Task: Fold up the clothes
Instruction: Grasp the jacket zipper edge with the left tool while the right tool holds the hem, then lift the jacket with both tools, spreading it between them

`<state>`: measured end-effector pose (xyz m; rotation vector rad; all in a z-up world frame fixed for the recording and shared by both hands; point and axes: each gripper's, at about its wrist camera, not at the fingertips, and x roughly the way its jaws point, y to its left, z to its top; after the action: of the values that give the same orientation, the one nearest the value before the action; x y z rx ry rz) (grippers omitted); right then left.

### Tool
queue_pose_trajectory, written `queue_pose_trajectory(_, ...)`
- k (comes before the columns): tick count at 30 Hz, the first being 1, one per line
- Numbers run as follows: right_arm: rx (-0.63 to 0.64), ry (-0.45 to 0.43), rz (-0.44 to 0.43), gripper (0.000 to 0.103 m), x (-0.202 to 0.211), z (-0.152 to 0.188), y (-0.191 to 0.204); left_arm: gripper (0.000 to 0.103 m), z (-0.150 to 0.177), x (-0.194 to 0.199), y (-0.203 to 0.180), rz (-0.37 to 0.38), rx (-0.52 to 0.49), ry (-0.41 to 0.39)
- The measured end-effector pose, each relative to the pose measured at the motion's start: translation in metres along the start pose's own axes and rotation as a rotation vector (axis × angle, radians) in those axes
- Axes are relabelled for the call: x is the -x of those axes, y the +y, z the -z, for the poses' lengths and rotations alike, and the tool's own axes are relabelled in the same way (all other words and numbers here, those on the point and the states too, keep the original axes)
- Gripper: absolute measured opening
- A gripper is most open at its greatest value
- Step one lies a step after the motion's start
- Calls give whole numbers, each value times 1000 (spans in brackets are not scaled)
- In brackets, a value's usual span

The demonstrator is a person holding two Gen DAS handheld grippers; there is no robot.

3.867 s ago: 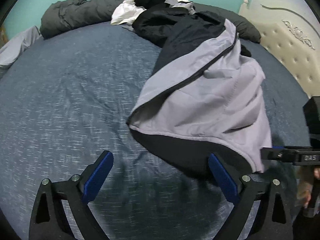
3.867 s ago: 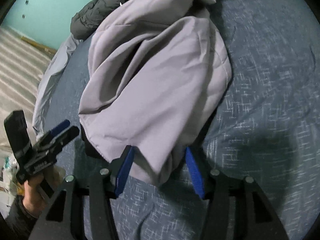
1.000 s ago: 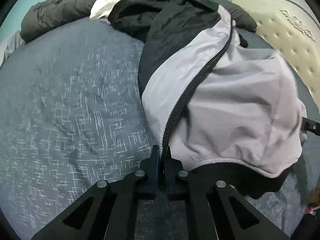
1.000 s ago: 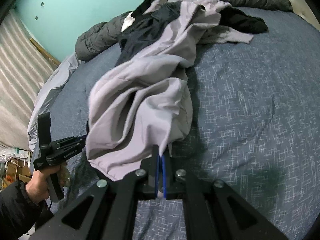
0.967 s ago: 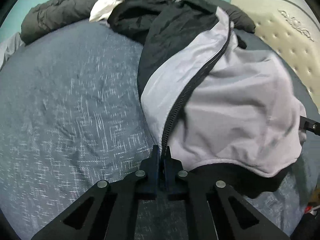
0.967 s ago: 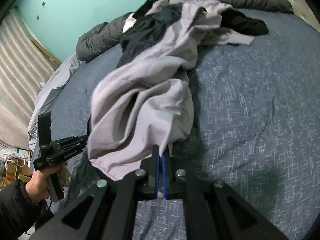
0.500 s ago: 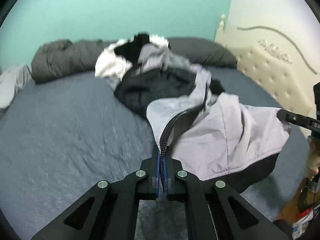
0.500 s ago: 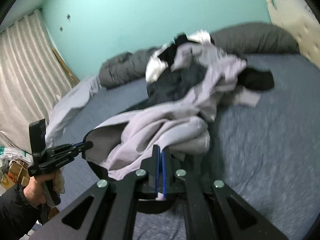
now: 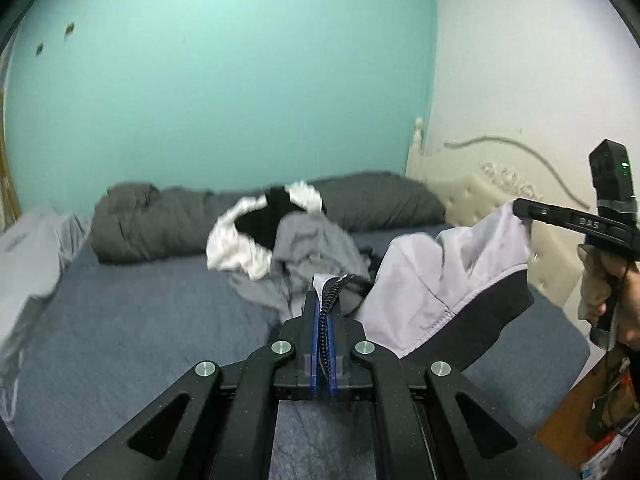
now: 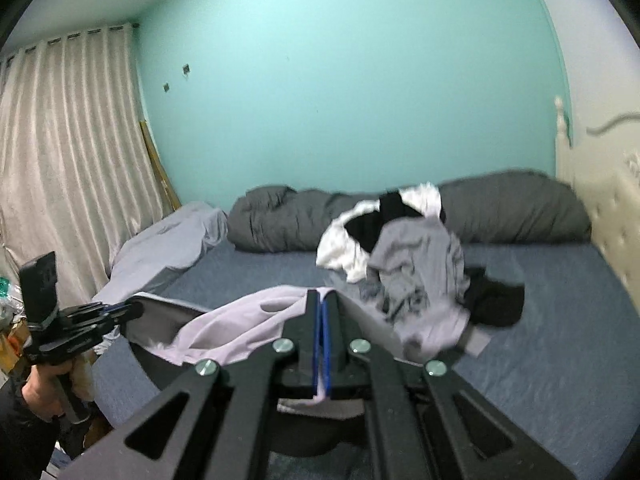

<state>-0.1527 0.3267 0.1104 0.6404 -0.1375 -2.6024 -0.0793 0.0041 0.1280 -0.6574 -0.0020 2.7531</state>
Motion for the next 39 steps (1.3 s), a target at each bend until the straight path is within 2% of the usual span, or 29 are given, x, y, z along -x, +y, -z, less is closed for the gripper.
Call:
queue_pose_trajectory(5,75,-62,-4,1,46,-59,39,3,-58,70,-3,-14,-3,-83)
queue_pose_trajectory(10,140,-101,16,1,76,-114,70,3,-96,122,-9,-37,-31,-140)
queue_pose_trajectory(13,158,-95,26,1,78,-135,79,3,-105,133,-9,-46,-27,-137)
queue_pose_trajectory(16,159,-48,37,1,57,-135,79,4,-95,115,-7,-47,-12,-94)
queue_pose_trajectory(18,152,8,52,1,26,-118,71,4,-79,92,-2,-39,9,-53)
queue_pose_trajectory(22,125,133,80,1,-42,-71,48,4,-28,20,13,-26,59,69)
queue_pose_trajectory(29,19,329,132,3,-147,44,-23,4,63,-99,34,-41,126,236)
queue_pose_trajectory(32,-6,339,168,10,-160,88,-52,4,91,-133,39,-38,133,280)
queue_pose_trajectory(36,-28,347,147,21,-162,134,-88,4,114,-164,47,-37,161,316)
queue_pose_trajectory(39,-20,402,121,32,-176,169,-97,4,122,-177,50,-35,164,325)
